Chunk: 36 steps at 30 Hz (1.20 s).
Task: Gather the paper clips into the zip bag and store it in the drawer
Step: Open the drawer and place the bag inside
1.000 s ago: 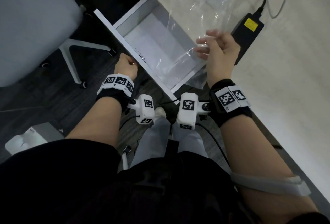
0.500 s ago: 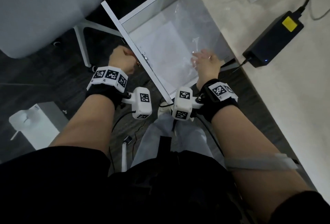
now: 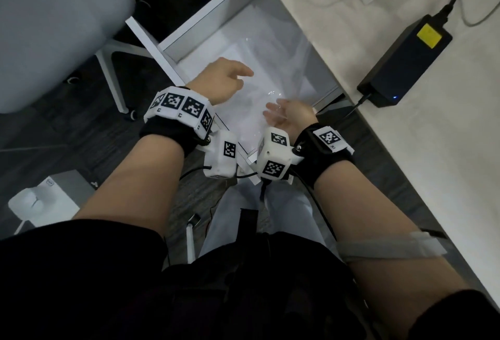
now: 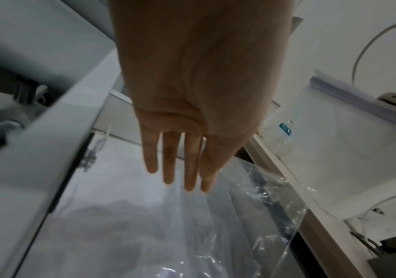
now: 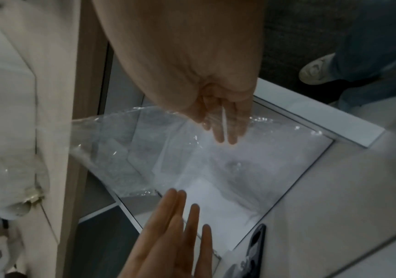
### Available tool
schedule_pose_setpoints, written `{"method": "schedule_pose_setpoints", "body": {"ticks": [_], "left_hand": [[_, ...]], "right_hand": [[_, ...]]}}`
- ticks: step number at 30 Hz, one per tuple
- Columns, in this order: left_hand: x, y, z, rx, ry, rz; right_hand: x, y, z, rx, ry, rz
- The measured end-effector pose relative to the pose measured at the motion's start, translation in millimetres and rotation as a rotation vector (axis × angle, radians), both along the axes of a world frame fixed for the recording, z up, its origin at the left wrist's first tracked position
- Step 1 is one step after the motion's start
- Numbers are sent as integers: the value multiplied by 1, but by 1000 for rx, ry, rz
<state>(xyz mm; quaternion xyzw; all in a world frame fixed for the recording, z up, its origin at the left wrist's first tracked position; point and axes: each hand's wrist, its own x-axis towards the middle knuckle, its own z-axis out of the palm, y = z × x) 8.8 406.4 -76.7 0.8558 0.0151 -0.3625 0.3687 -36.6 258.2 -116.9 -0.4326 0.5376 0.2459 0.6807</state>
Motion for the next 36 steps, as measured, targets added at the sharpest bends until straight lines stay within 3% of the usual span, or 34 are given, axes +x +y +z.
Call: {"method": "schedule_pose_setpoints", "body": {"ticks": [10,15,18,25,31,34,36], "left_hand": [[13,-28,-17,181,287,-288],[15,-42,-16,245,319,-415],[13,-42,-15,305,342,-459],[14,-37,-10,345,337,-434],[2,-45,-11,411,382,-507],[-2,-46,-9,406,392,-505],[-2,-47,-6,393,374,-506]], "right_hand": [[2,-12,8,-1,136,440],[12,-24,12,-400,-129,328],[16,-26,15,-560,-205,401],[13,-22,11,-555,-124,269],[9,-22,22,-591,-156,482],[4,-20,30,-640,-175,696],[3,-23,33,-581,-214,710]]}}
